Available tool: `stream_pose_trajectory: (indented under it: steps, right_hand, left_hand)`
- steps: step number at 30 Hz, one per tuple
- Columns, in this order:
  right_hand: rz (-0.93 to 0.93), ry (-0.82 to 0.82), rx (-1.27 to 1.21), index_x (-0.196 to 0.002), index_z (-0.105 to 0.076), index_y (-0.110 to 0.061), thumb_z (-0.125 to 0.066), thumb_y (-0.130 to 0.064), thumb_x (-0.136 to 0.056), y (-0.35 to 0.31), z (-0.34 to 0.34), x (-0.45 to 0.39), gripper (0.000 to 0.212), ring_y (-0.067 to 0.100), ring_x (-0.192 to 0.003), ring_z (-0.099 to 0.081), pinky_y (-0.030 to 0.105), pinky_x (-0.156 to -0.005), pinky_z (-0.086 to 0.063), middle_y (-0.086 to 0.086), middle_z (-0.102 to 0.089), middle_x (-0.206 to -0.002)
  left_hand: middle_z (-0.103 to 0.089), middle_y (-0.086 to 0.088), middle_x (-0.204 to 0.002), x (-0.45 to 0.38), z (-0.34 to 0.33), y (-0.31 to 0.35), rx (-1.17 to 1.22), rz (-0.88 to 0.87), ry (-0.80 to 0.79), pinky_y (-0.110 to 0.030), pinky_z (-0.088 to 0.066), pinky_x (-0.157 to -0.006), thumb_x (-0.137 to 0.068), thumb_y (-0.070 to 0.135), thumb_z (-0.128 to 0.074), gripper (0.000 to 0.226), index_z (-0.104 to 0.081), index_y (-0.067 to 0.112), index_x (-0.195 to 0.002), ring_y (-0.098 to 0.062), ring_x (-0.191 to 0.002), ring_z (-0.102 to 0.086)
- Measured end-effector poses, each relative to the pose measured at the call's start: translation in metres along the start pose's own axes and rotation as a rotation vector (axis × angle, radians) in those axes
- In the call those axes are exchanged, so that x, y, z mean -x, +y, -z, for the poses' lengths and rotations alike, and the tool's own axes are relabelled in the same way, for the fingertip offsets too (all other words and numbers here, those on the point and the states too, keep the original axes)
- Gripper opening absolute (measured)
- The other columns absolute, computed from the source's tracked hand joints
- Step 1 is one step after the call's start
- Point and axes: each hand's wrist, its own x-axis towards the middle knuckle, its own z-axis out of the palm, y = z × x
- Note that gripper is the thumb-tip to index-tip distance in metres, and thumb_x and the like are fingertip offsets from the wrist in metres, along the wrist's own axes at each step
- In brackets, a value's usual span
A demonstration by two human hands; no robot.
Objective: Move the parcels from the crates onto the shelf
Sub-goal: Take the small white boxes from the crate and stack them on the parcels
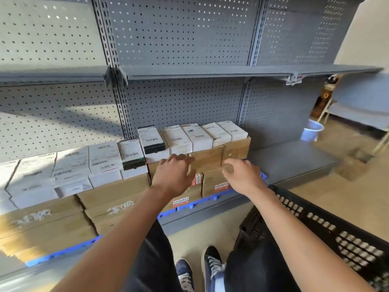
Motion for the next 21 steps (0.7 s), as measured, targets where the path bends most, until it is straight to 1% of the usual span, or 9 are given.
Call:
stream_pose_trajectory:
  steps: [2,5,8,11,13,16,19,21]
  right_hand:
    - [-0.044,0.0,0.004,-0.141,-0.057,-0.029,-0.052,-0.039,-0.102,0.016,0.009,0.01,0.041,0.026,-0.13,-0.05,0.037,-0.1,-0.043,0.001,-0.063,-0.136]
    - [-0.113,0.012,0.006,-0.139,-0.059,-0.032,-0.054,-0.042,-0.1,0.042,0.02,0.023,0.04,0.026,-0.128,-0.053,0.039,-0.102,-0.046,0.001,-0.065,-0.135]
    - [-0.169,0.016,0.001,-0.138,-0.06,-0.031,-0.054,-0.04,-0.1,0.07,0.032,0.032,0.039,0.028,-0.131,-0.051,0.04,-0.104,-0.044,0.0,-0.063,-0.138]
    - [-0.227,0.013,0.002,-0.139,-0.059,-0.03,-0.054,-0.041,-0.101,0.104,0.042,0.044,0.04,0.028,-0.132,-0.049,0.041,-0.106,-0.043,0.0,-0.062,-0.139]
    - [-0.274,0.021,0.001,-0.137,-0.061,-0.029,-0.055,-0.039,-0.1,0.128,0.045,0.057,0.039,0.028,-0.128,-0.053,0.041,-0.104,-0.045,0.003,-0.065,-0.134]
    - [-0.316,0.033,0.0,-0.134,-0.063,-0.027,-0.054,-0.037,-0.101,0.162,0.048,0.079,0.036,0.025,-0.12,-0.059,0.04,-0.099,-0.048,0.0,-0.068,-0.127]
    - [-0.373,0.039,-0.021,-0.136,-0.061,-0.026,-0.054,-0.036,-0.101,0.19,0.051,0.099,0.037,0.022,-0.119,-0.06,0.037,-0.098,-0.047,0.0,-0.068,-0.127]
    - [-0.412,0.041,-0.048,-0.138,-0.06,-0.025,-0.054,-0.037,-0.101,0.203,0.051,0.11,0.038,0.022,-0.121,-0.059,0.04,-0.102,-0.048,0.001,-0.067,-0.129]
  left_hand:
    - [-0.054,0.005,-0.146,-0.006,-0.004,0.018,0.019,-0.044,-0.012,-0.045,-0.038,-0.108,-0.102,0.045,-0.046,0.046,-0.049,0.031,-0.147,-0.024,-0.133,-0.048]
    - [-0.053,0.005,-0.148,-0.018,-0.012,0.048,0.051,-0.102,-0.039,-0.044,-0.038,-0.11,-0.102,0.045,-0.045,0.046,-0.049,0.032,-0.146,-0.025,-0.13,-0.052]
    - [-0.055,0.003,-0.146,-0.029,-0.022,0.082,0.071,-0.161,-0.05,-0.042,-0.04,-0.108,-0.101,0.045,-0.046,0.046,-0.052,0.03,-0.144,-0.026,-0.129,-0.053]
    - [-0.058,0.002,-0.142,-0.038,-0.036,0.116,0.066,-0.207,-0.099,-0.04,-0.041,-0.106,-0.1,0.045,-0.045,0.044,-0.055,0.03,-0.14,-0.027,-0.13,-0.053]
    - [-0.059,0.001,-0.139,-0.042,-0.046,0.14,0.062,-0.244,-0.138,-0.041,-0.045,-0.102,-0.101,0.045,-0.044,0.04,-0.057,0.029,-0.135,-0.029,-0.126,-0.054]
    - [-0.062,-0.004,-0.131,-0.042,-0.061,0.177,0.09,-0.27,-0.195,-0.041,-0.048,-0.095,-0.102,0.046,-0.045,0.039,-0.059,0.026,-0.131,-0.032,-0.117,-0.058]
    - [-0.061,-0.002,-0.134,-0.039,-0.078,0.208,0.128,-0.333,-0.216,-0.042,-0.046,-0.1,-0.101,0.047,-0.046,0.04,-0.058,0.028,-0.135,-0.029,-0.122,-0.055]
    - [-0.06,0.0,-0.138,-0.038,-0.09,0.226,0.176,-0.36,-0.218,-0.043,-0.045,-0.103,-0.101,0.045,-0.048,0.04,-0.057,0.031,-0.137,-0.026,-0.127,-0.053]
